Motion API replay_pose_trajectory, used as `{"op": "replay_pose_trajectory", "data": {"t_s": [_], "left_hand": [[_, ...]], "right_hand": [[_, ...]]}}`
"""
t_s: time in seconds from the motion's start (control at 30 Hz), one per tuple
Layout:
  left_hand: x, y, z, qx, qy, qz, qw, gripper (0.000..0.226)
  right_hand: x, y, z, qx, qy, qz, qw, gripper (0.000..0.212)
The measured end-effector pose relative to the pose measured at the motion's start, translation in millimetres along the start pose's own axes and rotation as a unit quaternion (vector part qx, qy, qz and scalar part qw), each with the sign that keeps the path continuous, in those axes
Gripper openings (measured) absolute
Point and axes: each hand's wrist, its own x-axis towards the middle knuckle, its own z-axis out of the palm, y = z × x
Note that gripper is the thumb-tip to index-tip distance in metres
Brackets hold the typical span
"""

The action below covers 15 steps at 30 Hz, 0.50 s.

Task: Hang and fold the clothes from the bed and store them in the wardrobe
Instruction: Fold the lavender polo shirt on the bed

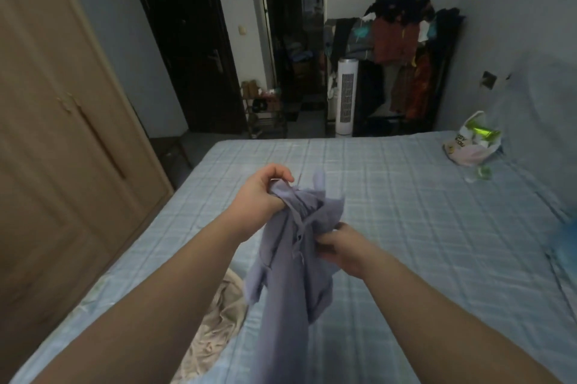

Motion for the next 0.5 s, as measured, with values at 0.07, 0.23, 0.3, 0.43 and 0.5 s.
{"op": "replay_pose_trajectory", "data": {"t_s": [0.07, 0.23, 0.3, 0.43, 0.5], "left_hand": [[-5, 0, -3, -0.018, 0.011, -0.008, 1.0, 0.036], [-12, -11, -25, 0.183, 0.053, -0.042, 0.981, 0.062], [-12, -21, -41, 0.37, 0.049, -0.083, 0.924, 0.06], [-19, -41, -63, 0.511, 0.0, -0.155, 0.846, 0.037], [-26, -48, -68, 0.462, 0.013, -0.152, 0.874, 0.026]], "right_hand": [[7, 10, 9, -0.005, -0.006, 0.02, 1.0, 0.031], [10, 5, 23, -0.058, 0.017, -0.016, 0.998, 0.042], [12, -3, 21, -0.129, 0.03, -0.075, 0.988, 0.044], [6, -19, 13, -0.229, 0.034, -0.192, 0.954, 0.027], [0, -30, 9, -0.264, 0.008, -0.226, 0.938, 0.026]]}}
